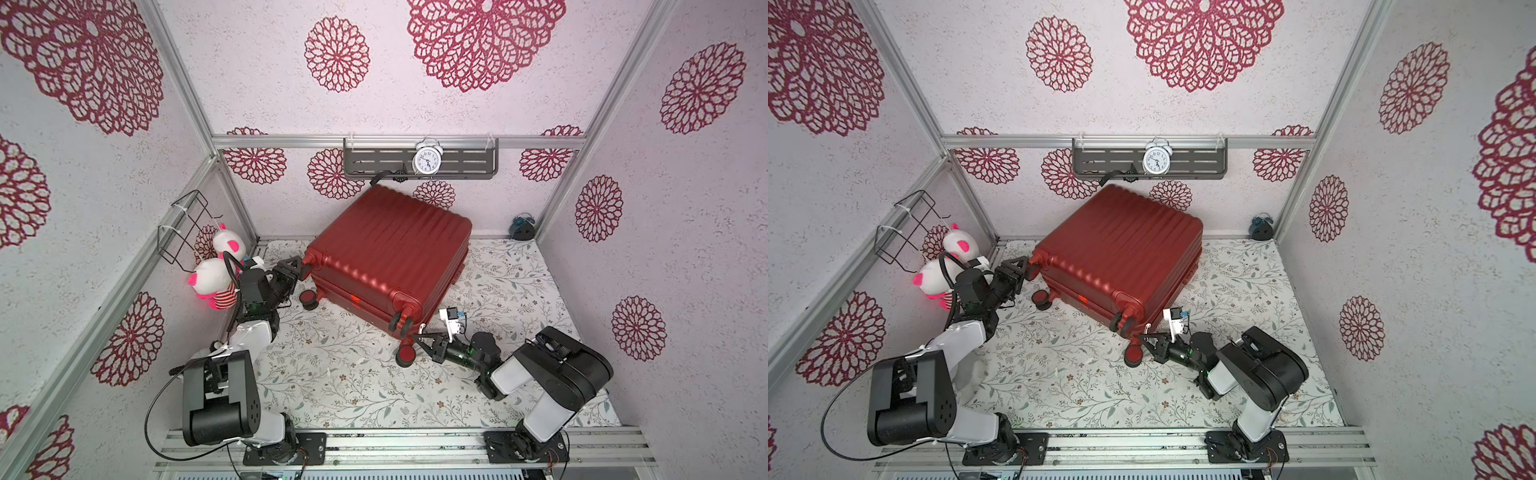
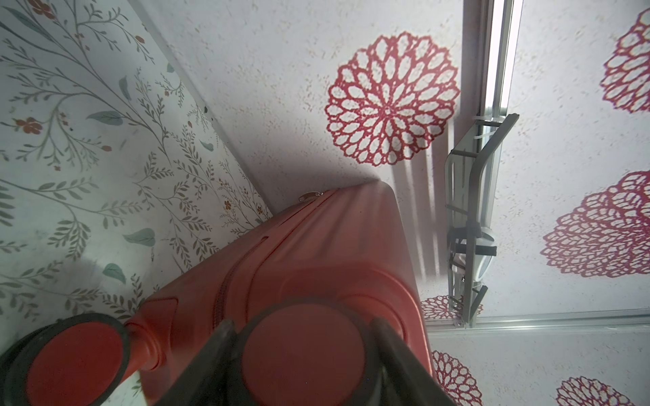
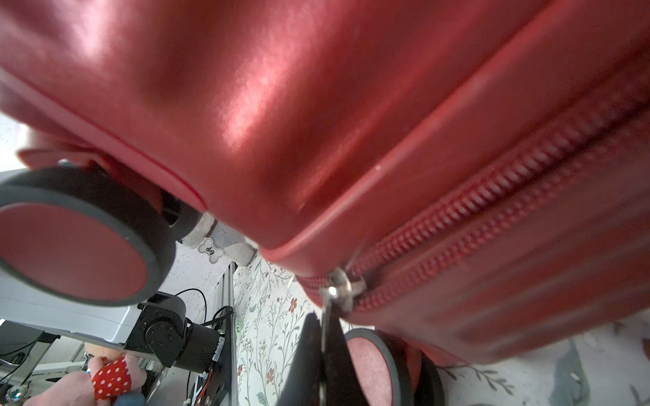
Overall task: Open the suitcase zippers
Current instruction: Adjust the suitcase at the center of the board.
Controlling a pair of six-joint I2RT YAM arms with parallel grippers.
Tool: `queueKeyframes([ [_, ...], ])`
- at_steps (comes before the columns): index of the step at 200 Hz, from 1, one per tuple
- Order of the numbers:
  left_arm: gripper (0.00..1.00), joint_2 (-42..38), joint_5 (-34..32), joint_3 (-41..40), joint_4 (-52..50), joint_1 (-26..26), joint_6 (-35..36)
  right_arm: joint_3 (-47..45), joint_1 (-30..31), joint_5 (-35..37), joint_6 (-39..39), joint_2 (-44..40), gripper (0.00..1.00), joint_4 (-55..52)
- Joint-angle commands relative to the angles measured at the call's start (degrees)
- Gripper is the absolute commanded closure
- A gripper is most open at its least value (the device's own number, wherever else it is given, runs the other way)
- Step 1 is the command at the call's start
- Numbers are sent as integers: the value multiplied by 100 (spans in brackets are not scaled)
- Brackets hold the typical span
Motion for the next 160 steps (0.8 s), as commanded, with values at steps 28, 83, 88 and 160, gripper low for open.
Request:
queueKeyframes([
  [28,66,-239,148,-266,-324,-435,107,231,611,-684,-150,217,100,842],
  [83,66,-234,10,-236,-409,-515,117,-126,1094,-396,-1248,339,100,1091],
  [88,67,-234,3,-224,-425,-527,117,-153,1114,-315,-1371,330,100,1020],
  [160,67,-225,-137,-148,-584,-666,208,406,1199,-410,-2136,48,100,-655],
])
